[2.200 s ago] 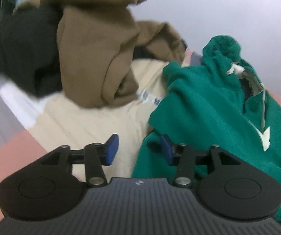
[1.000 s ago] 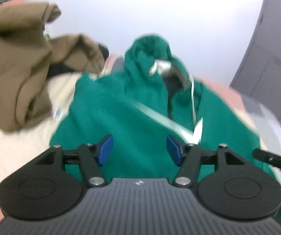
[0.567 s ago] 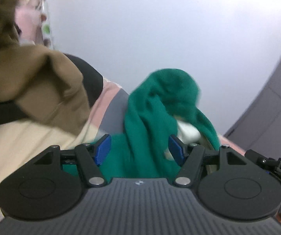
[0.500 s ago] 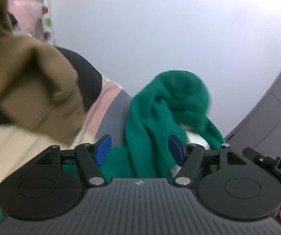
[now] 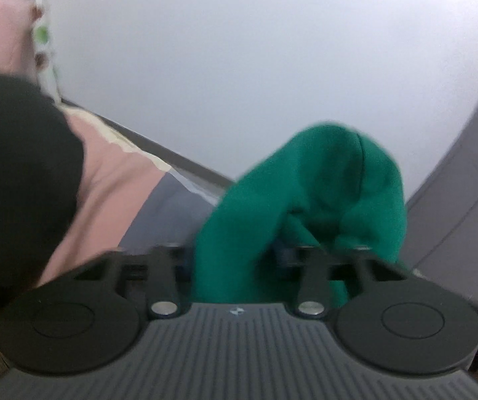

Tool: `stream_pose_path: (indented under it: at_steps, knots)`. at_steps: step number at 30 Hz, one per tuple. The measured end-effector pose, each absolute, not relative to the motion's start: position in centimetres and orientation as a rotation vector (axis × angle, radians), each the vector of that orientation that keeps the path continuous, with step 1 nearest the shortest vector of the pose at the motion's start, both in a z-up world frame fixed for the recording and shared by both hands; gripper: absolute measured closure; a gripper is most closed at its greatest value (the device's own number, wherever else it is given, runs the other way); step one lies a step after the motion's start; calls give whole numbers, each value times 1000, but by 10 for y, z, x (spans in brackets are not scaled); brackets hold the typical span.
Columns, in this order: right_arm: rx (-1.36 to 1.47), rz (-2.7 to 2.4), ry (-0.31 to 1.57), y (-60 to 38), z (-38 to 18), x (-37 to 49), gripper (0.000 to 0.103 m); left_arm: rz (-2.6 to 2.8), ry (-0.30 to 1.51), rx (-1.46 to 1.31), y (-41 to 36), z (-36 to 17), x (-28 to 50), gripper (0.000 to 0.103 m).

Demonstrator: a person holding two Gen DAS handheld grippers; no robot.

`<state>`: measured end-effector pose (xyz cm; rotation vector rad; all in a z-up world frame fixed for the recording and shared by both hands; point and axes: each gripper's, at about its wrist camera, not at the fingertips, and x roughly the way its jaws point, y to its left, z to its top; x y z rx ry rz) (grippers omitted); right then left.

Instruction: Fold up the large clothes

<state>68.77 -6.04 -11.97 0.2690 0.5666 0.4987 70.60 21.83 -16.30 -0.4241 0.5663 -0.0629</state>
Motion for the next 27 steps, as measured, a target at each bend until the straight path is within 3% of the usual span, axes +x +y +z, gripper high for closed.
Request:
stream_pose_path:
  at_steps: [2, 4, 14, 20, 27]
  knots:
    - [252, 508, 549, -60, -115, 685, 78, -63, 572, -367, 210, -155, 706, 90]
    - [206, 498, 518, -57, -109, 678, 90, -60, 569, -328, 205, -144, 702, 93]
    - [88, 491, 287, -77, -40, 588, 92, -35, 509, -206, 196, -60, 626, 94]
    - [11, 484, 167, -103, 5, 488, 92, -49, 440, -168, 176, -14, 517, 94]
    - [-4, 464, 159, -141, 24, 366, 92, -44, 430, -221, 141, -2, 378, 94]
